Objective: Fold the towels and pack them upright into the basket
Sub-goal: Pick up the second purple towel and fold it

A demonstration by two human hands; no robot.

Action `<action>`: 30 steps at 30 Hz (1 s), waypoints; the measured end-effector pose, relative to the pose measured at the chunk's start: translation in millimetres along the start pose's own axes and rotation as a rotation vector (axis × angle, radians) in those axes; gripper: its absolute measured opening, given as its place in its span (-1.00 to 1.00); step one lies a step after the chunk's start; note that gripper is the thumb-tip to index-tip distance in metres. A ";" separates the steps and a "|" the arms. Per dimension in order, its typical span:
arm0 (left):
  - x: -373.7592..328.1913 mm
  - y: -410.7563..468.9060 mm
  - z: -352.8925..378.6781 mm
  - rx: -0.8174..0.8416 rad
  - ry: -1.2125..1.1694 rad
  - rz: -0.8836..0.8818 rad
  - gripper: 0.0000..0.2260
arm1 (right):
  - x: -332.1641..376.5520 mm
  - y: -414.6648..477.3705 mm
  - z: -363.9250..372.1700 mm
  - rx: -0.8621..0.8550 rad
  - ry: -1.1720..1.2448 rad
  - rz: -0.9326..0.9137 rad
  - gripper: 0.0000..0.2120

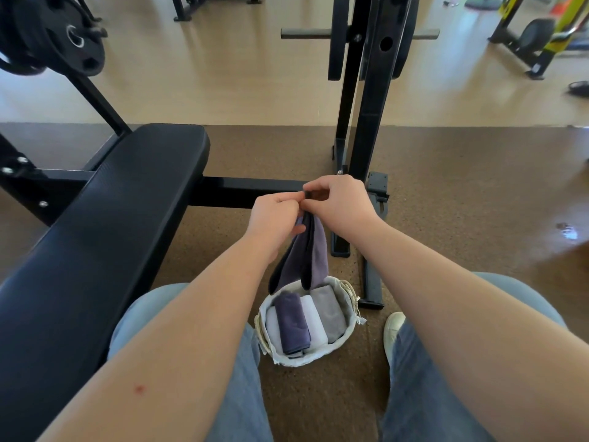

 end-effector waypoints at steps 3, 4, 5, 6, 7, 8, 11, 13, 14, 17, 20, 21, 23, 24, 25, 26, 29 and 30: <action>-5.3 0.0 3.0 -0.006 0.008 -0.093 -0.60 | -3.4 -0.5 0.5 -0.011 0.000 0.001 -0.76; -8.1 -0.3 2.7 -0.003 0.024 -0.135 -0.60 | -4.5 -0.6 0.5 -0.007 -0.009 0.000 -0.80; -10.5 -1.0 1.5 0.019 0.037 -0.162 -0.60 | -5.5 -0.7 -0.3 -0.002 -0.006 0.000 -0.83; -11.5 -1.3 -0.2 0.060 0.042 -0.162 -0.60 | -6.6 -1.0 -1.8 0.000 0.008 0.005 -0.84; -12.0 -1.9 -2.7 0.098 0.040 -0.145 -0.59 | -7.7 -1.1 -3.7 0.002 0.029 0.014 -0.84; -11.7 -1.2 -6.4 0.111 0.037 -0.124 -0.61 | -8.4 -1.4 -5.5 0.005 0.046 0.022 -0.84; -9.2 4.3 -21.5 0.011 0.029 -0.123 -0.74 | -8.0 -1.4 -10.9 0.011 0.088 0.054 -0.82; -3.9 10.2 -31.5 -0.075 0.016 -0.183 -0.78 | -6.7 -2.6 -14.8 0.036 0.157 0.084 -0.80; -0.7 12.2 -36.4 -0.104 0.018 -0.207 -0.78 | -6.0 -3.6 -16.8 0.054 0.187 0.091 -0.80; 12.5 15.2 -50.5 -0.139 0.111 -0.219 -0.70 | -4.6 -5.8 -21.4 0.088 0.232 0.087 -0.79; 20.1 13.4 -54.4 -0.005 0.188 -0.253 -0.73 | -2.2 -9.0 -22.1 0.103 0.267 0.081 -0.80; 21.7 12.7 -54.8 0.059 0.219 -0.253 -0.75 | -1.1 -9.7 -21.9 0.105 0.278 0.077 -0.80; 25.4 12.3 -57.1 0.133 0.299 -0.223 -0.79 | 1.5 -10.3 -20.9 0.108 0.299 0.062 -0.82; 27.3 12.4 -59.4 0.126 0.337 -0.209 -0.81 | 2.4 -10.3 -20.4 0.111 0.304 0.054 -0.82; 28.7 12.9 -62.9 0.095 0.383 -0.194 -0.83 | 3.1 -10.3 -19.6 0.113 0.308 0.049 -0.82; 29.7 13.5 -67.0 0.055 0.435 -0.173 -0.85 | 3.1 -10.3 -18.9 0.116 0.303 0.046 -0.82; 25.5 14.0 -79.3 -0.056 0.445 -0.116 -0.85 | -0.3 -11.1 -15.2 0.125 0.125 0.009 -0.79; 22.3 13.4 -82.0 -0.076 0.410 -0.096 -0.84 | -2.1 -11.1 -13.9 0.125 -0.006 -0.027 -0.77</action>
Point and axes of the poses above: each hand's wrist, its own y-axis towards the middle knuckle, its own z-axis out of the palm, x = y × z, the point moved 2 cm from there along y, towards the middle knuckle, and after that the axes turned 3 degrees about -y, right-handed, at the moved point
